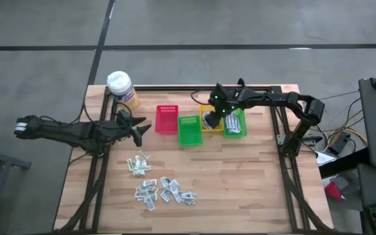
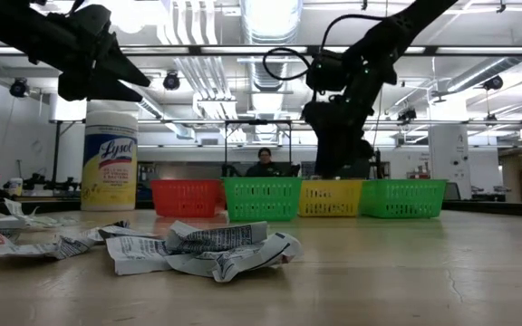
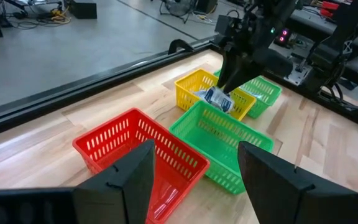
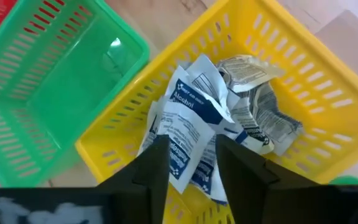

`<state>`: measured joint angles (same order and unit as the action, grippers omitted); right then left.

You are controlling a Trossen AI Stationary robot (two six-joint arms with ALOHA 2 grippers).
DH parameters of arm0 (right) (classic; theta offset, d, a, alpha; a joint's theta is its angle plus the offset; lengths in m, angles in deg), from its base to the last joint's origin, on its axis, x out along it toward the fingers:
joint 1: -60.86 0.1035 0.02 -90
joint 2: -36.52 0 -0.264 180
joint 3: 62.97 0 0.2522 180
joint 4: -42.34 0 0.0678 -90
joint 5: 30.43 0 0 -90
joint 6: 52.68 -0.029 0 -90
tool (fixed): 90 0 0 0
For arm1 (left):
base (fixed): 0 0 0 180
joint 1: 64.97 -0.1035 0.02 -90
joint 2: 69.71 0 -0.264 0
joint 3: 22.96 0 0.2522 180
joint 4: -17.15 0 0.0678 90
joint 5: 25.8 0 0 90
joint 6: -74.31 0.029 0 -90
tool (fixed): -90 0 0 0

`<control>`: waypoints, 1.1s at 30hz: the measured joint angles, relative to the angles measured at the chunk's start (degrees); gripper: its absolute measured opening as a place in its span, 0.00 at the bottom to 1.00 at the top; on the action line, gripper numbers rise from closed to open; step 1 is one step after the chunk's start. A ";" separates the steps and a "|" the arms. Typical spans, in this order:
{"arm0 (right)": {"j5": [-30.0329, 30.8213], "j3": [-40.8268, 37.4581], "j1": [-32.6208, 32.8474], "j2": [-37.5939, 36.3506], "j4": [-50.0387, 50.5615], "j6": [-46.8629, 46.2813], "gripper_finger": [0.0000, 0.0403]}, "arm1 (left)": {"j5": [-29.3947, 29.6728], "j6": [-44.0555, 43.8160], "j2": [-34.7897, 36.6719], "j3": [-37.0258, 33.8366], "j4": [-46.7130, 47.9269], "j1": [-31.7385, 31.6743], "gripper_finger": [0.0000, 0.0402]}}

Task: Pick & Place First Aid Supplies
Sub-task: Put the alcohol pad into the yellow basket

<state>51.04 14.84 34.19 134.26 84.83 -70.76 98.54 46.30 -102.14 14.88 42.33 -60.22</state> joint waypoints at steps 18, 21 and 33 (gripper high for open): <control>-0.52 15.19 9.93 -5.31 11.74 8.95 0.32 | -1.07 -0.11 -0.09 0.00 0.45 0.00 0.55; -0.57 15.10 14.23 -6.71 11.81 9.86 0.31 | -1.09 -0.15 -0.20 -0.01 1.17 0.00 0.55; -0.55 15.00 30.01 -6.88 11.20 10.82 0.34 | -1.11 -0.90 -0.35 -0.02 1.60 0.00 0.55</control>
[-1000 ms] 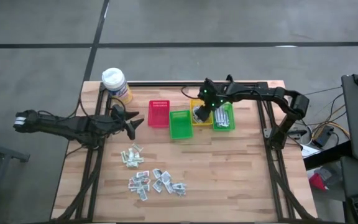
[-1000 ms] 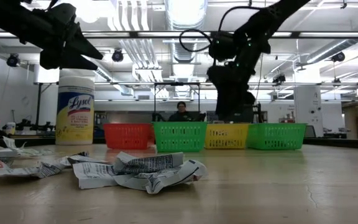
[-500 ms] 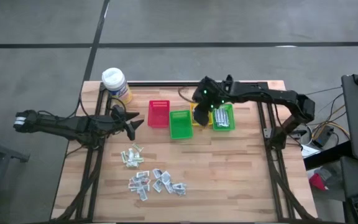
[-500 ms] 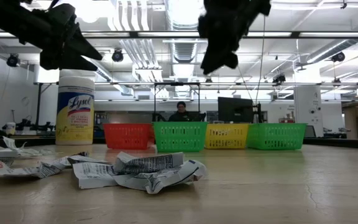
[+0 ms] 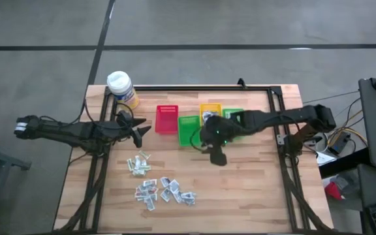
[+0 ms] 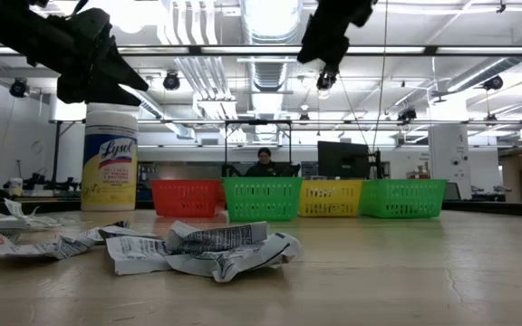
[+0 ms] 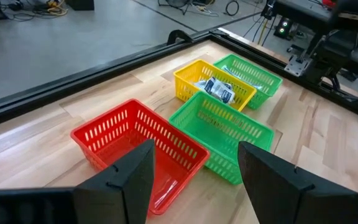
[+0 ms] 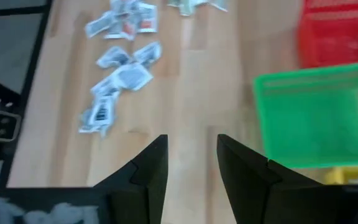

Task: Pick & Place First Aid Supplies
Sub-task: Put the alcohol pad into the yellow basket

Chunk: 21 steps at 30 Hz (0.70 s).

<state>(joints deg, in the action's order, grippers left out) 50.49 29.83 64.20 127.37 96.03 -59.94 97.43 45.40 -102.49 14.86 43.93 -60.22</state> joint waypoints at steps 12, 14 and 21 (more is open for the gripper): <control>0.04 -0.04 10.10 2.14 -10.69 -0.01 0.29 | -0.10 -2.65 0.00 0.00 -0.04 0.00 0.55; 0.02 0.08 11.68 3.14 -11.70 -0.03 0.28 | -0.20 -2.15 0.00 0.00 -0.07 0.00 0.55; 0.00 0.91 16.41 7.47 -12.32 -0.19 0.28 | -1.19 -0.30 0.08 0.00 0.08 -0.01 0.55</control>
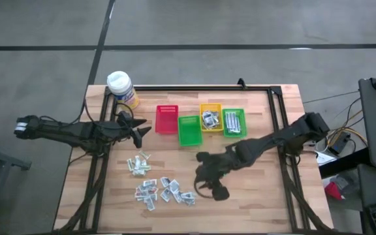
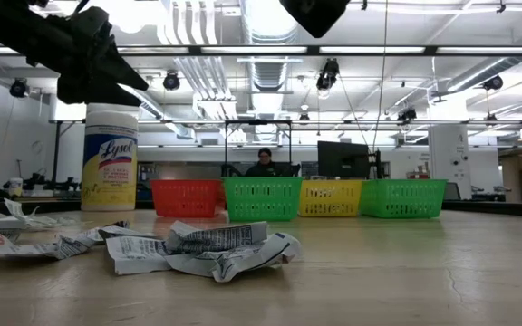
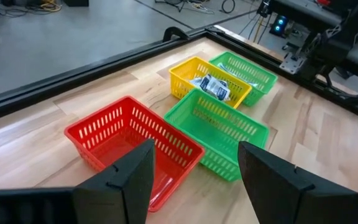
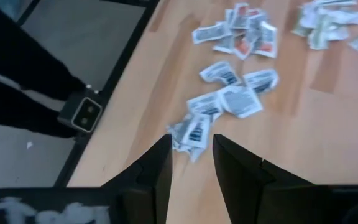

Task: Pick & Place First Aid Supplies
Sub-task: Put the alcohol pad into the yellow basket

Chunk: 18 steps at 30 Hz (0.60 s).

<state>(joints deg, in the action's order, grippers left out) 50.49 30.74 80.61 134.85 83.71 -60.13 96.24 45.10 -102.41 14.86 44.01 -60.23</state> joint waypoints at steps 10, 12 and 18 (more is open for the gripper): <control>-0.03 13.73 2.43 13.46 3.46 0.69 0.27 | -2.68 1.87 0.05 0.00 2.06 -0.01 0.55; 0.02 17.30 2.38 16.87 6.17 0.27 0.27 | -3.38 2.06 0.23 0.00 3.04 -0.01 0.55; -0.04 27.63 2.36 25.23 13.33 -1.80 0.28 | -5.92 4.50 1.42 0.00 4.24 -0.01 0.55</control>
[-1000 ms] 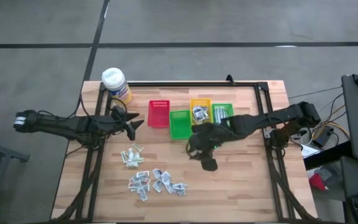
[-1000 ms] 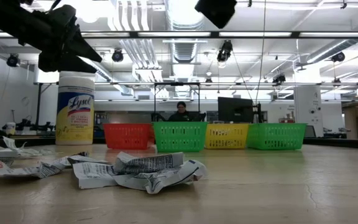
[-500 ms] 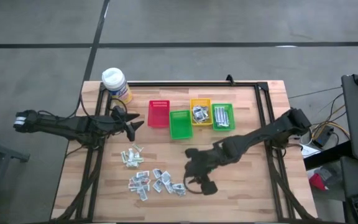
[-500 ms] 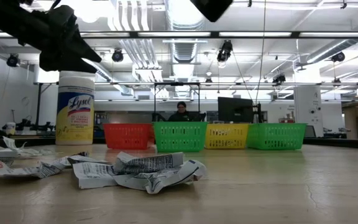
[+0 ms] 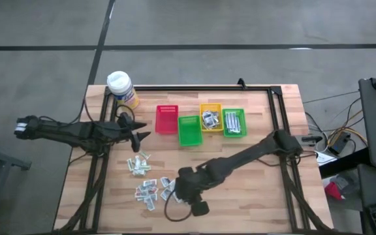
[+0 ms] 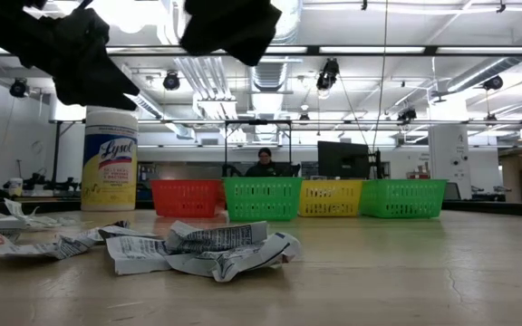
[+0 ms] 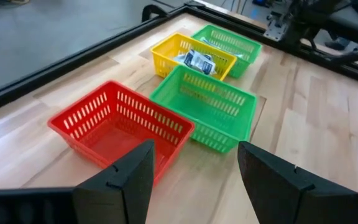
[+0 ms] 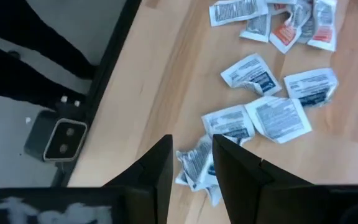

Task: Pick & Place First Aid Supplies
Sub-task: Put the alcohol pad into the yellow basket

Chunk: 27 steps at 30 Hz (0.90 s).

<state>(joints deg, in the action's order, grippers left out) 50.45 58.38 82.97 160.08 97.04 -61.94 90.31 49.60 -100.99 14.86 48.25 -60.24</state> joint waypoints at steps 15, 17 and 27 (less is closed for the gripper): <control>-0.02 11.87 0.00 12.64 13.53 -3.95 0.32 | -4.64 2.64 2.98 0.00 -0.03 1.06 0.55; -0.09 12.47 0.00 13.06 13.55 -4.69 0.32 | -4.63 2.65 2.98 0.00 -0.96 1.90 0.55; -0.39 12.71 0.02 13.19 13.62 -8.48 0.33 | -4.33 3.23 3.31 0.00 -5.91 10.03 0.55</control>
<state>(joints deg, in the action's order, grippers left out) 50.06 71.09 82.99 173.27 110.67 -70.41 85.99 52.83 -97.68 14.86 42.34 -50.21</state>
